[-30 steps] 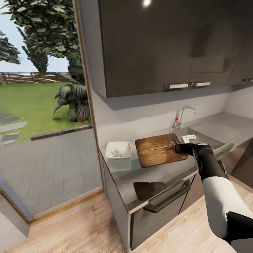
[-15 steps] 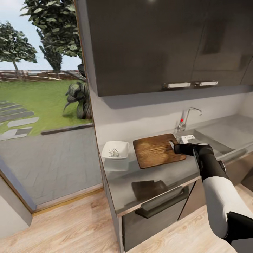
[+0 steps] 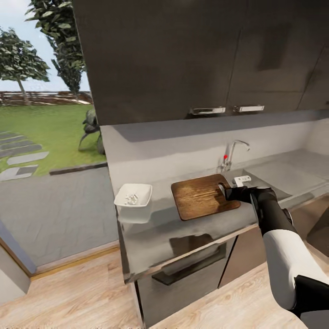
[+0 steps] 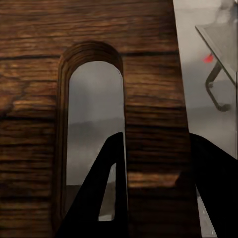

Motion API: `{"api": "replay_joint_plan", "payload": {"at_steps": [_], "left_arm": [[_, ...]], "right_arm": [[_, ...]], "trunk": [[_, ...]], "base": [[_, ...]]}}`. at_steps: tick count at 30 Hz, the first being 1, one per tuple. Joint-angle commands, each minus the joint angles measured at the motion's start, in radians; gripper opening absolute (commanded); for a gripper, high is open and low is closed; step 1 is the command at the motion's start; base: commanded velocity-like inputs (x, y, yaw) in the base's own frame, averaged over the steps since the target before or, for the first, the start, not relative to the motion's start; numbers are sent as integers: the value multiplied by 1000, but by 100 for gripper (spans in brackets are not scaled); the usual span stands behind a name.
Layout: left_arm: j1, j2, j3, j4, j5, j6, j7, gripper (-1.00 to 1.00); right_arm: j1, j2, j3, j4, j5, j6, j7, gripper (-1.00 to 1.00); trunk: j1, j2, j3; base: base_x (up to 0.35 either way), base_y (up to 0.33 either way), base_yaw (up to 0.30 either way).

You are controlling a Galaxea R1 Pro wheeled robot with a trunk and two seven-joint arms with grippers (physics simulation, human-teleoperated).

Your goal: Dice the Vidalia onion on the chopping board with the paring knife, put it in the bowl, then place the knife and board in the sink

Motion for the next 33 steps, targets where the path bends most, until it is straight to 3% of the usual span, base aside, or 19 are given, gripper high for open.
{"api": "replay_joint_plan", "payload": {"at_steps": [1,11,27,30,31,33], "left_arm": [[-2,-1,-8,5,6,-7,2,100],[-2,-1,-8,5,6,-7,2,100],[-2,-1,-8,5,6,-7,2,100],[-2,-1,-8,5,6,-7,2,100],[-2,-1,-8,5,6,-7,2,100],[-2,-1,-8,5,6,-7,2,100]], "right_arm": [[-1,0,-3,-2,7,2,9,-100],[-1,-3,-2,-2,7,1,12,-100],[-1,-2,-3,5,7,0,6,-100],[-1,0,-4,6,7,2,-44,-100],[-1,2,-5,6,6,2,-83,-100],[-1,30,-8,25,4,1,-215,-100]], "trunk": [[1,-2,-2],[1,-2,-7],[1,-2,-7],[1,-2,-7],[1,-2,-7],[1,-2,-7]], "base": [[-11,-320,167],[-2,-320,223],[0,-320,11],[0,-320,0],[0,-320,0],[0,-320,0]]}}
